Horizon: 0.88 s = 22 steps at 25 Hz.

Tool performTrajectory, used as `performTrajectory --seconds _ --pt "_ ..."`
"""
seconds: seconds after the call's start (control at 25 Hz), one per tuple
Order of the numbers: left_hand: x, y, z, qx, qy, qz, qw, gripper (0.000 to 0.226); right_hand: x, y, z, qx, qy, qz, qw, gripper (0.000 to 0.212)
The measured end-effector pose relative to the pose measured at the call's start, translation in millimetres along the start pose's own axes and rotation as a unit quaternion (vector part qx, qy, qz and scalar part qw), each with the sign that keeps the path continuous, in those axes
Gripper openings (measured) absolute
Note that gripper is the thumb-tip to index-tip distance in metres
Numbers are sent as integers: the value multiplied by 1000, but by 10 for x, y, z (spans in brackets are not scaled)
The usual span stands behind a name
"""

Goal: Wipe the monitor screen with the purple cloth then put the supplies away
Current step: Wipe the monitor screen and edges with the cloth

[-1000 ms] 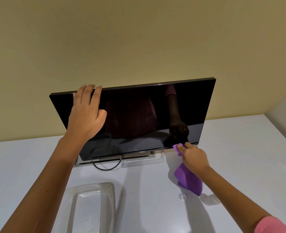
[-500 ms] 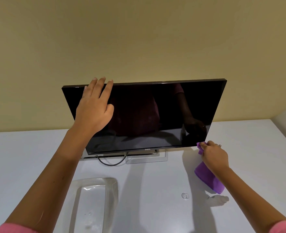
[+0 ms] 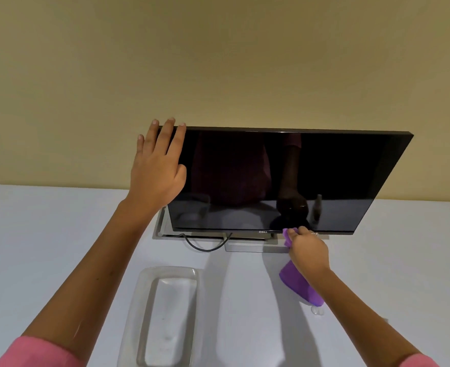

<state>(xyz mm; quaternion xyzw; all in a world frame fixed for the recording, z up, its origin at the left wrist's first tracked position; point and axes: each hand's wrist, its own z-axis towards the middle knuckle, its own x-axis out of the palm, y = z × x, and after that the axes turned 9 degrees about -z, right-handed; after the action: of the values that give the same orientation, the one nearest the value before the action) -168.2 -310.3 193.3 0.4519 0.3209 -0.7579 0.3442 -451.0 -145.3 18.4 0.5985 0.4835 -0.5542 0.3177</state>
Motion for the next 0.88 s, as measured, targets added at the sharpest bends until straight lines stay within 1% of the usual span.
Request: performTrajectory --seconds 0.12,0.2,0.24,0.32,0.4,0.52,0.68,0.72,0.8,0.88 --pt "-29 4 13 -6 7 -14 1000 74 55 452 -48 -52 36 -35 997 45" --pt "-29 22 13 -3 14 -17 1000 74 130 787 -138 -69 60 -29 995 48" --pt "-30 40 21 0 14 -19 1000 74 148 953 -171 -81 57 -15 995 51" --pt "-33 66 30 4 15 -25 1000 73 124 1231 -223 -99 23 30 994 58" --pt "-29 76 36 8 18 -28 999 73 22 1374 -221 -91 -38 81 992 59" --pt "-14 93 45 10 17 -34 999 73 -138 1300 -159 -43 -102 129 986 52" --pt "3 96 50 12 13 -40 999 73 -168 808 -118 11 -117 114 987 40" --pt "6 97 49 12 13 -42 999 73 -135 674 -123 33 -121 132 983 34" --pt "11 98 47 12 11 -43 999 73 -55 406 -155 115 -134 220 959 24" --pt "15 100 49 15 11 -45 999 73 0 167 -156 220 -163 283 919 26"
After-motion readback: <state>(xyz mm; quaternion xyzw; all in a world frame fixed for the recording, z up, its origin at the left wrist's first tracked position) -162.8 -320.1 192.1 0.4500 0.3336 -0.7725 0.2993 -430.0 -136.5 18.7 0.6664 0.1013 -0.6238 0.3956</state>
